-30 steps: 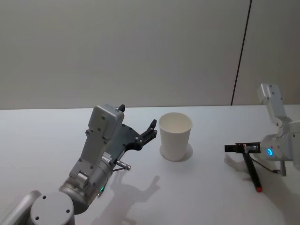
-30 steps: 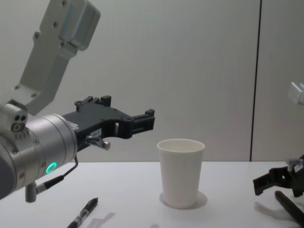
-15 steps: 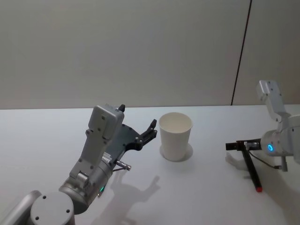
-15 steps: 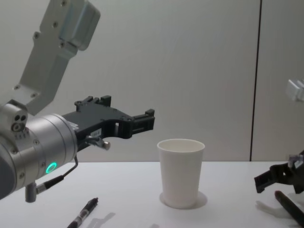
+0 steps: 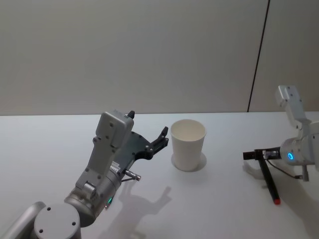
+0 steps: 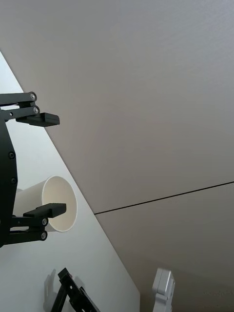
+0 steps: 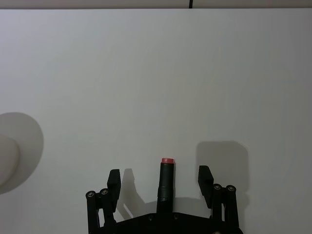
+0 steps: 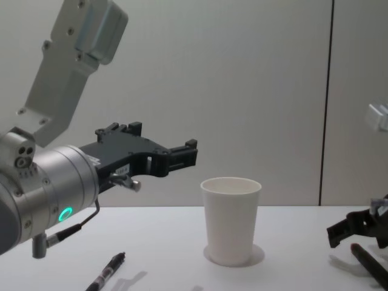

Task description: Place the pen into the pen holder.

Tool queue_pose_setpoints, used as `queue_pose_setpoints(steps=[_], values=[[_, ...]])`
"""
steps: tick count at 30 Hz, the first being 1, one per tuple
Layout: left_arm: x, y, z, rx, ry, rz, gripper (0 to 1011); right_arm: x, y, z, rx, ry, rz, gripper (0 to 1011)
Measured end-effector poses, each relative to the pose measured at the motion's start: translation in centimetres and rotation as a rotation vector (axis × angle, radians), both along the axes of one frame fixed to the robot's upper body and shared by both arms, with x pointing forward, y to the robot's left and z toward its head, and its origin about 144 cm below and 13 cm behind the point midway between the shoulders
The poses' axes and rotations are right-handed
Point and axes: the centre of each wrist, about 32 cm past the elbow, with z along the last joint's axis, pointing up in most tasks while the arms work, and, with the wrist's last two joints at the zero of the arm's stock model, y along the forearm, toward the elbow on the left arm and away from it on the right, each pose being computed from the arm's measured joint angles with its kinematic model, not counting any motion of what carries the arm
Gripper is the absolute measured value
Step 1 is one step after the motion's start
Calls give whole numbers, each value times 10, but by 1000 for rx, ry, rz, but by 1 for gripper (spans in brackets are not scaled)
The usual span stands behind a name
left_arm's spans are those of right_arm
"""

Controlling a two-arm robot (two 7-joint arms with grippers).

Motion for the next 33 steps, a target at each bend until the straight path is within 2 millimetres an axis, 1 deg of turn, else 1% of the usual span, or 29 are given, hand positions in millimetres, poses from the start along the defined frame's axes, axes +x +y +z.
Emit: queue_pose_setpoints(steps=[14, 16, 18, 22, 24, 25, 27, 28, 29, 31, 33], values=[[0, 0, 0, 0, 0, 0, 1000, 3, -2, -6, 10, 3, 9, 996], [0, 0, 0, 0, 0, 0, 1000, 3, -2, -7, 12, 3, 10, 945], [0, 0, 0, 0, 0, 0, 1000, 3, -2, -7, 14, 3, 11, 919], [0, 0, 0, 0, 0, 0, 1000, 4, -2, -9, 16, 4, 13, 815], [0, 0, 0, 0, 0, 0, 1002, 4, -2, -9, 16, 6, 13, 745], [0, 0, 0, 0, 0, 0, 1000, 4, -2, -10, 16, 6, 14, 732], [0, 0, 0, 0, 0, 0, 1002, 4, -2, -10, 15, 8, 14, 628], [0, 0, 0, 0, 0, 0, 1002, 4, -2, -10, 15, 9, 14, 628], [0, 0, 0, 0, 0, 0, 1000, 5, -2, -11, 14, 11, 15, 590], [0, 0, 0, 0, 0, 0, 1002, 5, -2, -11, 13, 12, 15, 545], [0, 0, 0, 0, 0, 0, 1000, 5, -2, -12, 11, 14, 15, 463]])
